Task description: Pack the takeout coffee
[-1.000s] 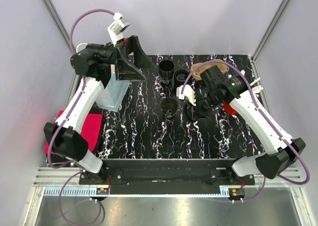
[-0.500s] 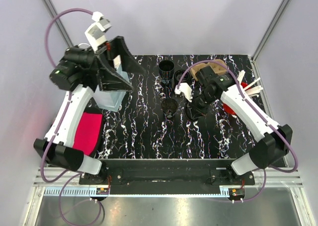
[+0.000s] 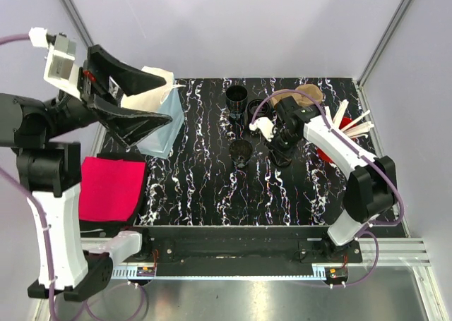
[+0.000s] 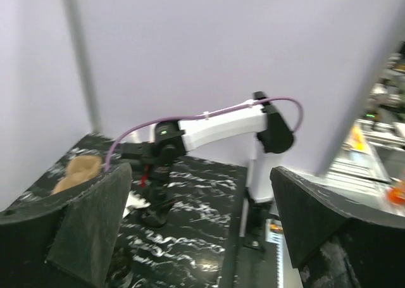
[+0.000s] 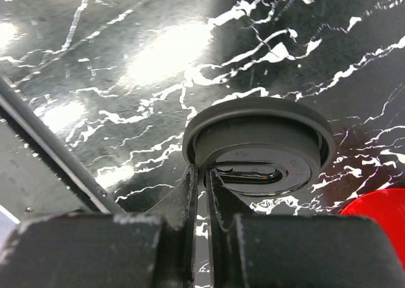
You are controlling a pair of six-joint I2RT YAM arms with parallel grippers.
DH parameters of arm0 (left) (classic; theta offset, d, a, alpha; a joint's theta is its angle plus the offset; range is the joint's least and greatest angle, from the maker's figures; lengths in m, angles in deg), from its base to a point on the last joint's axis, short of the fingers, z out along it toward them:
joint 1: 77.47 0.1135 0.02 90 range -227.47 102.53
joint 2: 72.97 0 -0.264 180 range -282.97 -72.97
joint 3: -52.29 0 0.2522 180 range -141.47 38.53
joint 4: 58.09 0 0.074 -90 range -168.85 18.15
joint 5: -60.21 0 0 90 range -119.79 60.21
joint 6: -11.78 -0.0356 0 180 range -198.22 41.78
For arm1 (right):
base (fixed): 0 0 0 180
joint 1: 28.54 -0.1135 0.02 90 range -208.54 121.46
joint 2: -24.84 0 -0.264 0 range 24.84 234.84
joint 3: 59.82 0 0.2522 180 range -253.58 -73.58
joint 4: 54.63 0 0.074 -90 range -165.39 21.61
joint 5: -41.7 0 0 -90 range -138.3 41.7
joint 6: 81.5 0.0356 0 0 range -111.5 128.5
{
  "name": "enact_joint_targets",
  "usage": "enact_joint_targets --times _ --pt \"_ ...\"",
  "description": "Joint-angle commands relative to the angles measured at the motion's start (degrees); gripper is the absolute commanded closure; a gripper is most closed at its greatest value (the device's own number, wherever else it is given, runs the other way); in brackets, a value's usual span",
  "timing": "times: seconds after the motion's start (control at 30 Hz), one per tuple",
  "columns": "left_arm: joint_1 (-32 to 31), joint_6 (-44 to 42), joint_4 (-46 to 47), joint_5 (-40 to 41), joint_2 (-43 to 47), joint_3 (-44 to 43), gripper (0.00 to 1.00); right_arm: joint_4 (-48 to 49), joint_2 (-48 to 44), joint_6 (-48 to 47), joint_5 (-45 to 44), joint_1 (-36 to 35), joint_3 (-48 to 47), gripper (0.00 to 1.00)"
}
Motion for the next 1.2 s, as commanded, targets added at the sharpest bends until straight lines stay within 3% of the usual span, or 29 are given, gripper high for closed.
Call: enact_joint_targets --times 0.0,0.17,0.33,0.5,0.63,0.97,1.03,1.17 --pt "0.36 -22.17 -23.44 17.7 -0.3 4.38 0.01 2.19 2.76 1.8 -5.71 0.27 -1.53 1.0" --pt "0.19 -32.19 -26.97 28.63 -1.62 12.73 0.01 1.93 6.98 2.25 -10.73 0.19 -1.8 1.0" --pt "-0.52 -35.72 -24.6 31.02 -2.15 21.34 0.01 2.45 11.73 2.77 -12.93 0.19 -2.24 1.0" --pt "-4.03 -38.09 -16.61 35.32 0.13 31.17 0.01 5.35 14.02 2.77 -15.21 0.19 -0.75 1.0" --pt "-7.45 -39.94 -16.07 36.21 -1.17 33.13 0.01 8.42 14.99 2.42 -15.66 0.19 1.01 0.99" --pt "-12.64 -43.46 -14.58 33.49 -5.93 35.41 0.01 11.68 13.15 2.16 -15.3 0.28 4.27 0.85" --pt "-13.43 -43.63 -13.52 32.53 -7.33 36.03 0.01 12.03 11.75 2.51 -15.22 0.45 4.27 0.71" --pt "-15.02 -44.25 -11.85 31.11 -9.88 37.08 0.01 12.74 8.4 3.3 -14.86 0.54 4.96 0.58"
